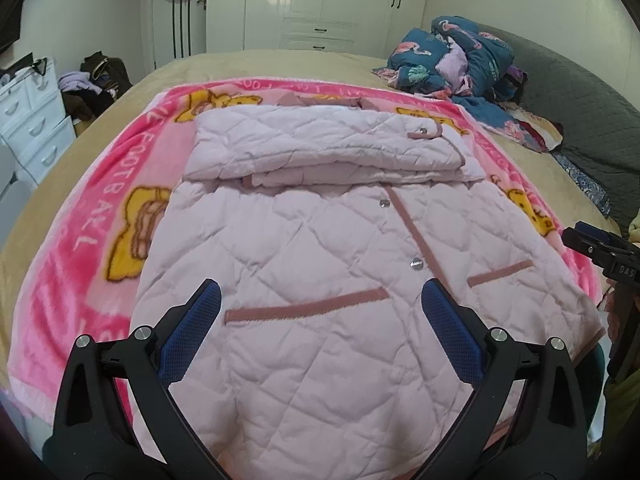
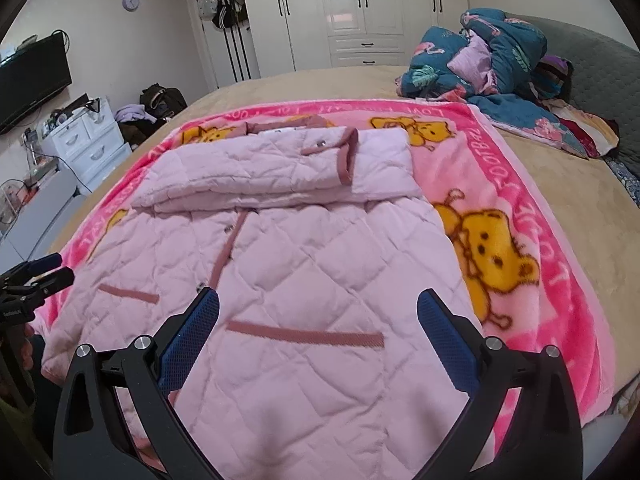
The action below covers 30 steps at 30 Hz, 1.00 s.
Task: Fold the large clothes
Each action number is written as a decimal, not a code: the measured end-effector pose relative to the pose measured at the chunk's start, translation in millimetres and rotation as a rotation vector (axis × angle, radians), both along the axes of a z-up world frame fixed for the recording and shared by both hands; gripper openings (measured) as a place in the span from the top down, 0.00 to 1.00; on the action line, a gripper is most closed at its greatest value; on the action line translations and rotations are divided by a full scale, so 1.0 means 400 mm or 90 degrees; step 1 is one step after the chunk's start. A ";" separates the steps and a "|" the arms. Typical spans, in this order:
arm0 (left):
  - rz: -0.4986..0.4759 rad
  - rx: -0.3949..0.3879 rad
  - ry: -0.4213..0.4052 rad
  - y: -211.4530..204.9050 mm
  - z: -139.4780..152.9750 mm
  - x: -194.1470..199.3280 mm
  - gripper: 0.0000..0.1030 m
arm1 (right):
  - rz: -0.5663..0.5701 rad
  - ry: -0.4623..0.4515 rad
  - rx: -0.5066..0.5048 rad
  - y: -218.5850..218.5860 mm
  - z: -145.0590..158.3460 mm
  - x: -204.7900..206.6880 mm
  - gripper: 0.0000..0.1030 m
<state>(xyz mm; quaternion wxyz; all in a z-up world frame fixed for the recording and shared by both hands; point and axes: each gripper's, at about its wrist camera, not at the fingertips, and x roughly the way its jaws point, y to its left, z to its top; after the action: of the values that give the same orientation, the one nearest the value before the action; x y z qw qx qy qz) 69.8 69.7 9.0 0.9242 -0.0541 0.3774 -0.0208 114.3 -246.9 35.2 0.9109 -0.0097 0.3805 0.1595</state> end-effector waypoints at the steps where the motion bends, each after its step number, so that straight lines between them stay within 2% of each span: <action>1: 0.002 0.001 0.003 0.005 -0.006 -0.003 0.09 | -0.002 0.003 -0.003 -0.004 -0.004 -0.001 0.04; 21: 0.082 0.032 0.075 0.138 -0.117 -0.070 0.09 | -0.049 0.070 -0.041 -0.147 -0.109 -0.035 0.04; 30: 0.119 0.041 0.106 0.198 -0.154 -0.101 0.09 | -0.050 0.126 -0.016 -0.207 -0.153 -0.049 0.04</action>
<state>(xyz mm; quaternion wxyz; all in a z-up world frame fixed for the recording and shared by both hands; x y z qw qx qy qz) 29.4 148.9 -52.6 0.8887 -0.0606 0.4469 0.0821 94.9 -329.6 -25.9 0.8742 0.0095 0.4707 0.1191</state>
